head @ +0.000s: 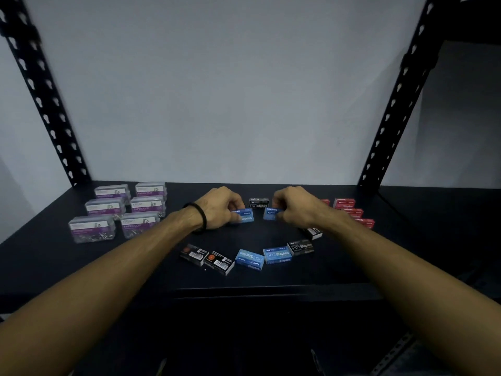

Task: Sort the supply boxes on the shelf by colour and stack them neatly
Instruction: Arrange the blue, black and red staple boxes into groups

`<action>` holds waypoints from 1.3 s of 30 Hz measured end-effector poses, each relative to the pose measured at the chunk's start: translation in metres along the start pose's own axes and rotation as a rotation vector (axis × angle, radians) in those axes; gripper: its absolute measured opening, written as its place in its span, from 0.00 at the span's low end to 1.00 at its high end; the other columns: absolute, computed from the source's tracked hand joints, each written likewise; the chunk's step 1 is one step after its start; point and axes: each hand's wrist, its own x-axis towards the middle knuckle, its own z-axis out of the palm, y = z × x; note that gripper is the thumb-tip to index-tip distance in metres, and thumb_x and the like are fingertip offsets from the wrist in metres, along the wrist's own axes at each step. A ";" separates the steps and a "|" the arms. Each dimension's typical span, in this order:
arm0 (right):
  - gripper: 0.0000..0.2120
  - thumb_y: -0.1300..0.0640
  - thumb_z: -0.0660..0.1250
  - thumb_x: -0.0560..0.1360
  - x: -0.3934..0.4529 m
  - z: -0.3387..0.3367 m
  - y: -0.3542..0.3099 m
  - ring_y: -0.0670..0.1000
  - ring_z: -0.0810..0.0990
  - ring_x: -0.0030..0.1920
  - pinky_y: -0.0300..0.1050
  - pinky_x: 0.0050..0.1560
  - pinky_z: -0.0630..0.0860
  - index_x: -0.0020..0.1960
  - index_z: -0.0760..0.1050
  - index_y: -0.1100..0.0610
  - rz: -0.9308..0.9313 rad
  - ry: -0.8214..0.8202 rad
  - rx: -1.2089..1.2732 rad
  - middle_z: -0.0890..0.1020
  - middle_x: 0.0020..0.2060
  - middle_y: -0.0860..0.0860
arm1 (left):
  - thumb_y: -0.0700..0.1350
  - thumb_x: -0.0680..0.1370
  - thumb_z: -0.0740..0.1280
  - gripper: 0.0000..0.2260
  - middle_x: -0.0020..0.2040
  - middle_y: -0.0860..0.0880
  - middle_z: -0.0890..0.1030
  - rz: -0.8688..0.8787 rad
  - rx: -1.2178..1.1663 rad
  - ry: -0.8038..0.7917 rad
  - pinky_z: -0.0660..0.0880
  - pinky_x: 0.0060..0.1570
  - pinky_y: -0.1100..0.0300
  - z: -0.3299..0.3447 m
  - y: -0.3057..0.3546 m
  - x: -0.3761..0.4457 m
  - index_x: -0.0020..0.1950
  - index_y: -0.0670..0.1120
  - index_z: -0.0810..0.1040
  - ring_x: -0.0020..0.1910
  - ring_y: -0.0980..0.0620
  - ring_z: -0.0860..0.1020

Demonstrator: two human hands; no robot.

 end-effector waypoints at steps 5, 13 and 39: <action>0.06 0.61 0.69 0.74 0.031 0.000 -0.019 0.47 0.75 0.39 0.37 0.34 0.66 0.44 0.74 0.54 -0.041 0.100 0.016 0.76 0.38 0.46 | 0.44 0.72 0.74 0.06 0.42 0.53 0.82 -0.074 0.043 0.085 0.73 0.39 0.63 -0.036 -0.025 0.007 0.47 0.50 0.81 0.42 0.54 0.79; 0.05 0.63 0.68 0.75 0.081 0.016 -0.045 0.50 0.77 0.45 0.41 0.43 0.70 0.50 0.77 0.56 -0.088 0.126 -0.003 0.79 0.46 0.49 | 0.42 0.72 0.74 0.09 0.46 0.49 0.81 -0.192 0.112 0.118 0.71 0.42 0.60 -0.048 -0.057 0.023 0.52 0.46 0.82 0.44 0.51 0.78; 0.07 0.64 0.66 0.75 0.117 0.055 -0.055 0.52 0.80 0.45 0.46 0.45 0.78 0.51 0.80 0.58 -0.116 0.025 -0.064 0.83 0.45 0.52 | 0.43 0.73 0.73 0.11 0.54 0.47 0.81 -0.215 0.222 0.078 0.71 0.46 0.60 -0.030 -0.096 0.038 0.56 0.47 0.81 0.51 0.49 0.78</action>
